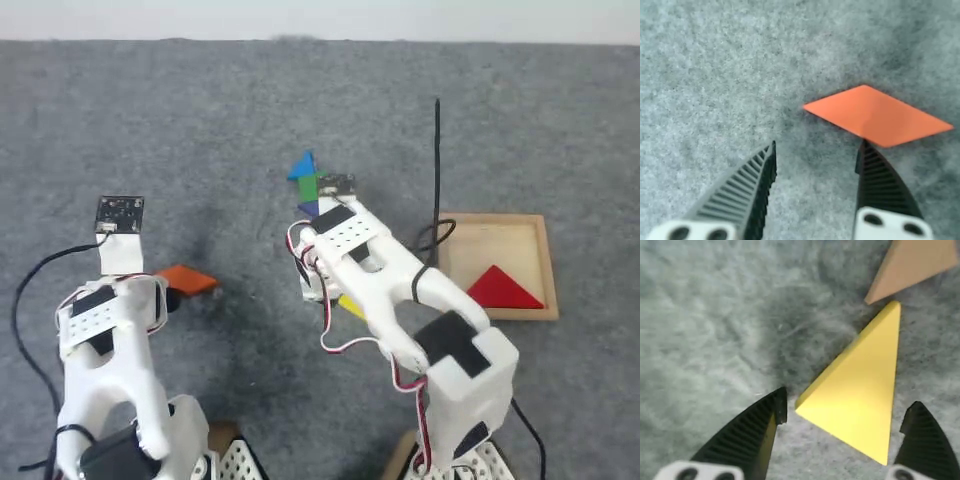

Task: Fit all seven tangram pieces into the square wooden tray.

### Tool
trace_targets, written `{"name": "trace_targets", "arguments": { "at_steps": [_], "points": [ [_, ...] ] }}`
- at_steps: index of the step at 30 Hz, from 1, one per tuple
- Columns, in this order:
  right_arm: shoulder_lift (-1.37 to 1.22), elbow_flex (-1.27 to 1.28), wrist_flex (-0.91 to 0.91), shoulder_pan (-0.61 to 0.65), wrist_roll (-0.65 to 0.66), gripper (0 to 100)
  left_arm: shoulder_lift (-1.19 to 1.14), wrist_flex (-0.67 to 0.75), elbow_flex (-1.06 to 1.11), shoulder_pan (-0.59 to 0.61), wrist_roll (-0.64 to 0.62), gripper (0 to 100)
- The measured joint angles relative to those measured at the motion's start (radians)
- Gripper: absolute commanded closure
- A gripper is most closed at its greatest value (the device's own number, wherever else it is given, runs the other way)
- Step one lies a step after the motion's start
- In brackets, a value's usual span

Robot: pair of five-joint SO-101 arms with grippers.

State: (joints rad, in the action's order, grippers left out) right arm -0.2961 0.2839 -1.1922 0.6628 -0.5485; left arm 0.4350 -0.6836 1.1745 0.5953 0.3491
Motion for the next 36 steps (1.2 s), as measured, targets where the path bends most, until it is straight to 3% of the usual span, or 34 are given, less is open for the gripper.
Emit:
{"name": "trace_targets", "arguments": {
  "at_steps": [17, 29, 36],
  "points": [
    [-0.018, -0.026, -0.005, -0.046, 0.020, 88.0, 0.000, 0.000, 0.000, 0.000, 0.000, 75],
    [0.407, 0.180, 0.002, -0.109, 0.097, 88.2, 0.000, 0.000, 0.000, -0.002, 0.000, 75],
    [0.500, 0.192, 0.002, -0.302, 0.146, 88.1, 0.000, 0.000, 0.000, 0.000, 0.000, 75]
  ]
}}
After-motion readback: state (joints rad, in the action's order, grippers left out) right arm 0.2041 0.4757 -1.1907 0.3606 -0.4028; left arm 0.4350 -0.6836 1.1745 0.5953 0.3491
